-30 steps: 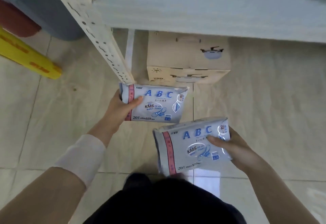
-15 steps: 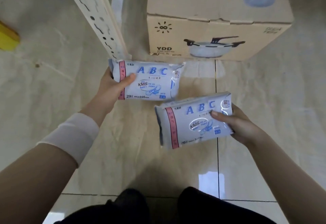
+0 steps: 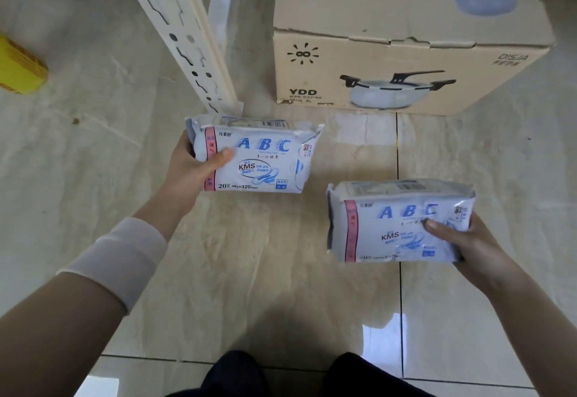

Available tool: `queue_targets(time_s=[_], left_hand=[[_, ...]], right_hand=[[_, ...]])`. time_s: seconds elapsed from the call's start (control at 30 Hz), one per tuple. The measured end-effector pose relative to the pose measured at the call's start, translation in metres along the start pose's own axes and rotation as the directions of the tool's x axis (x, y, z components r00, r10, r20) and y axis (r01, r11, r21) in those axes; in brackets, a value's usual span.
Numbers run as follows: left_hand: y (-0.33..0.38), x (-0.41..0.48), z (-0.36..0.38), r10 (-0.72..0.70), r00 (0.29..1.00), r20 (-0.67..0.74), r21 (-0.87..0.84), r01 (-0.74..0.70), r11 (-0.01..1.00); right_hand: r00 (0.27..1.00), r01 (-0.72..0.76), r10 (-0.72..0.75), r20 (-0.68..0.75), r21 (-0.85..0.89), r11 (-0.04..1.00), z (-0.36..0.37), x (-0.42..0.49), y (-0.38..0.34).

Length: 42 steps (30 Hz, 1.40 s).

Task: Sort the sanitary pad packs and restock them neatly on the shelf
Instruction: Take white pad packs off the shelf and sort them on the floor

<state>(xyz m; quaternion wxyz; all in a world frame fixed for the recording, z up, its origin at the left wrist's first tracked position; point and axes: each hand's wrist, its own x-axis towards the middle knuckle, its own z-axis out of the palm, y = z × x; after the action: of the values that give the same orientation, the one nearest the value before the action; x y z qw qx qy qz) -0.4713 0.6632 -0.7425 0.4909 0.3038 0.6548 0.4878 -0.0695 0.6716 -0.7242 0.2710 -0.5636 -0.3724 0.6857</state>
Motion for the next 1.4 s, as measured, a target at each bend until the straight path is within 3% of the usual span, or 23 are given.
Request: queue_targets(time_s=[0.17,0.4,0.63,0.73,0.93,1.2,1.4], left_hand=[[-0.002,0.014,-0.006,0.034,0.998,0.049,0.088,-0.039,0.995],[-0.01,0.026,-0.028,0.081,0.993,0.087,0.174,-0.095,0.98],[-0.011,0.034,-0.033,0.181,0.952,0.246,0.202,-0.233,0.951],[-0.012,0.04,-0.034,0.194,0.946,0.259,0.258,-0.261,0.93],[0.002,0.041,-0.026,0.225,0.946,0.234,0.229,-0.278,0.933],[0.002,0.039,-0.026,0.282,0.916,0.287,0.22,-0.35,0.911],[0.001,0.037,-0.024,0.35,0.9,0.26,0.2,-0.405,0.892]], right_hand=[[0.986,0.148,-0.146,-0.083,0.019,0.989,-0.002,0.032,0.001],[0.968,0.217,-0.223,-0.117,-0.064,0.974,0.009,0.061,-0.001],[0.952,0.287,-0.302,-0.046,-0.199,0.937,0.011,0.08,0.0],[0.952,0.301,-0.307,0.008,-0.233,0.925,0.016,0.085,-0.003],[0.932,0.345,-0.362,-0.021,-0.261,0.902,0.029,0.091,-0.001],[0.947,0.315,-0.317,0.049,-0.328,0.891,0.024,0.092,0.004],[0.905,0.337,-0.399,-0.145,-0.325,0.883,0.03,0.074,0.009]])
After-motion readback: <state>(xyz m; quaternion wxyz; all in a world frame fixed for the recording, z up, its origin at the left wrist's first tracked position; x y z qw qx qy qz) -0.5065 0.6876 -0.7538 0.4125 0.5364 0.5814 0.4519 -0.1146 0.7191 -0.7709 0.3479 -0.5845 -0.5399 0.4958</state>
